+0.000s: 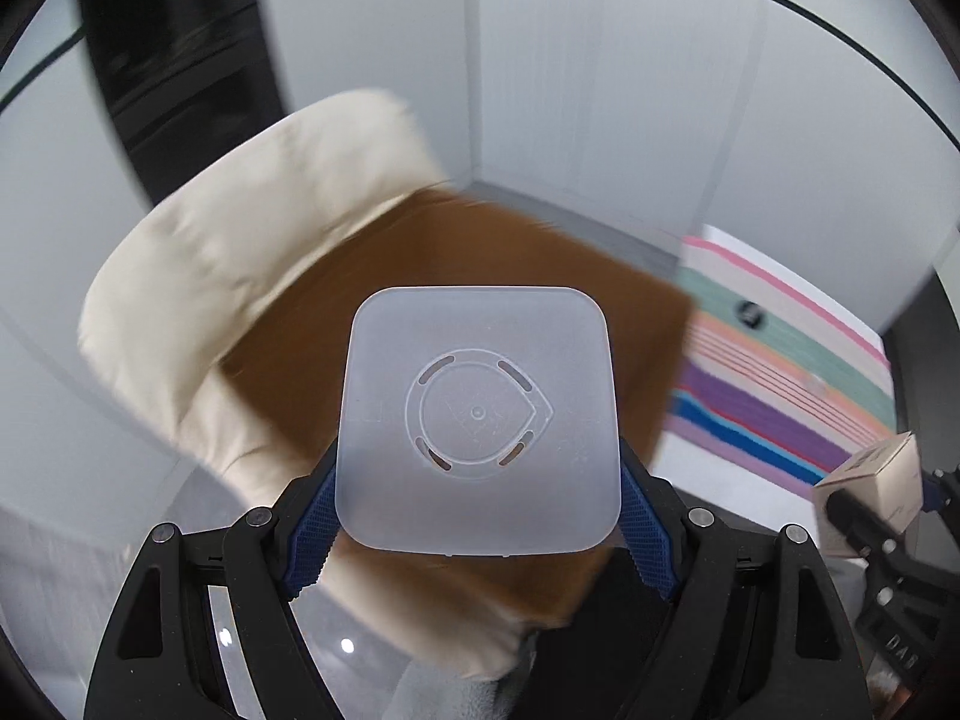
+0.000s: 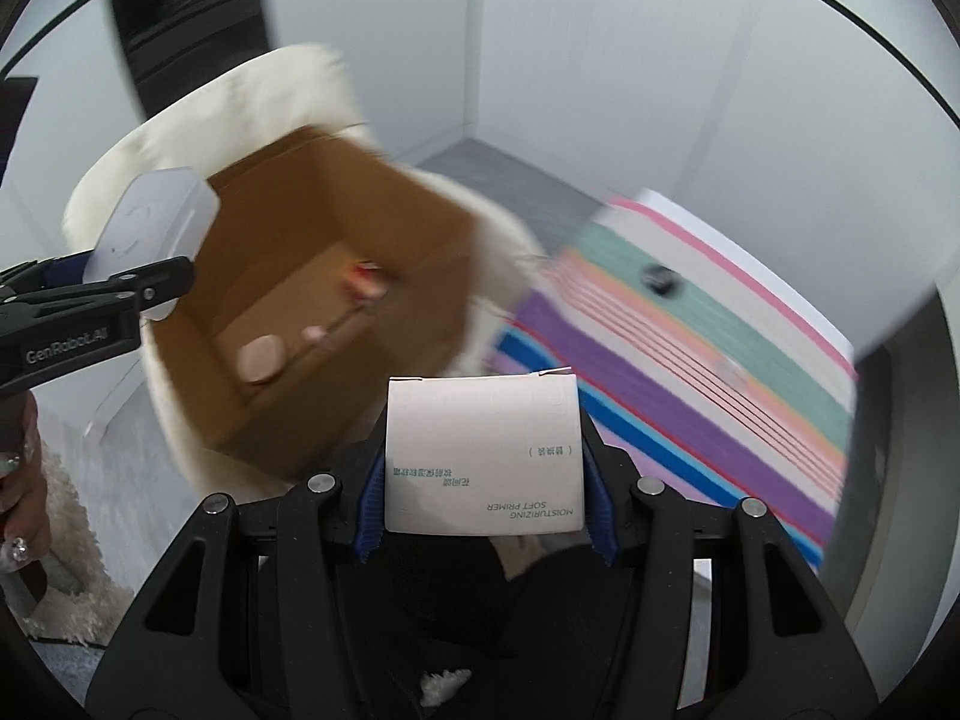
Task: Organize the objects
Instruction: 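Lift and carry the frosted case and beige box with both tools over the cardboard box, then open both tools to drop the frosted case and beige box into the box, then withdraw both tools from the box back toward the striped table, then grasp the black round puff case with the left tool while the right tool grasps the clear oval case, then lift and carry the black puff case and clear oval case with both tools over the cardboard box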
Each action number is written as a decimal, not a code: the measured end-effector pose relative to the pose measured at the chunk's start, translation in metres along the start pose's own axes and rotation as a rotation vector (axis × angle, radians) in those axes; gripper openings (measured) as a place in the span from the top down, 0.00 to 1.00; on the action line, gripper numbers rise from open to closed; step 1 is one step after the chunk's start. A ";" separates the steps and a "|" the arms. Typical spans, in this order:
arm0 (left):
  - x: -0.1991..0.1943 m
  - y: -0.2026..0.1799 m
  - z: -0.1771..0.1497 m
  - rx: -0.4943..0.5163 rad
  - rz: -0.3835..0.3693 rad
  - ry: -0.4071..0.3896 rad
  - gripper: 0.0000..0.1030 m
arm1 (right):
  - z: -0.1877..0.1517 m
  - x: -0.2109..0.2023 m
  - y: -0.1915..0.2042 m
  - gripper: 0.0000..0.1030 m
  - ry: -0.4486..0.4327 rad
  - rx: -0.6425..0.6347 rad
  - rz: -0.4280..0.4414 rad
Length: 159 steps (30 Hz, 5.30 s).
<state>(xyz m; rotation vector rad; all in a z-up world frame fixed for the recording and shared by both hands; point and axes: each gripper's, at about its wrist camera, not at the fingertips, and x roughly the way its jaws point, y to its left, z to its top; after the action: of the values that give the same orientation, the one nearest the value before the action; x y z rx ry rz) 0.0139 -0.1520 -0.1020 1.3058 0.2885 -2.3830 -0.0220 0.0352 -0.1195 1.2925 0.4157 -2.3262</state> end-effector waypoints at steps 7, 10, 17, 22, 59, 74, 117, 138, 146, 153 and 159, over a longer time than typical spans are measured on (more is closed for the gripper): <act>0.013 0.073 -0.009 -0.129 0.076 0.029 0.21 | 0.029 0.034 0.105 0.46 0.035 -0.211 0.102; 0.016 0.077 -0.008 -0.138 0.081 0.031 0.21 | 0.033 0.046 0.131 0.46 0.047 -0.257 0.115; 0.023 0.057 0.018 -0.064 0.052 -0.088 0.12 | 0.051 0.073 0.138 0.00 0.016 -0.252 0.043; 0.037 0.048 0.025 -0.031 0.035 -0.062 0.05 | 0.060 0.085 0.122 0.00 0.002 -0.189 0.022; 0.048 -0.149 0.031 0.316 -0.125 -0.072 0.05 | -0.022 0.035 -0.136 0.00 0.019 0.392 -0.198; 0.045 -0.303 0.006 0.549 -0.270 -0.038 0.05 | -0.119 -0.015 -0.266 0.00 0.015 0.660 -0.328; 0.355 -0.440 0.094 0.427 -0.267 0.119 0.20 | -0.043 0.296 -0.368 0.15 0.111 0.603 -0.259; 0.350 -0.451 0.077 0.494 -0.270 0.027 0.65 | -0.044 0.275 -0.370 0.42 0.057 0.553 -0.296; 0.330 -0.442 0.105 0.468 -0.273 0.006 0.65 | -0.029 0.252 -0.373 0.42 0.038 0.556 -0.303; 0.275 -0.426 0.134 0.413 -0.286 -0.018 0.65 | -0.003 0.198 -0.379 0.42 -0.009 0.555 -0.323; 0.208 -0.408 0.156 0.374 -0.280 -0.062 0.65 | 0.022 0.143 -0.377 0.42 -0.051 0.545 -0.330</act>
<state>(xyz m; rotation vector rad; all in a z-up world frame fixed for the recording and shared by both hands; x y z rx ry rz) -0.3847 0.1049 -0.1978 1.4247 0.0034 -2.8104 -0.2980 0.3141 -0.2134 1.4849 -0.0409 -2.8749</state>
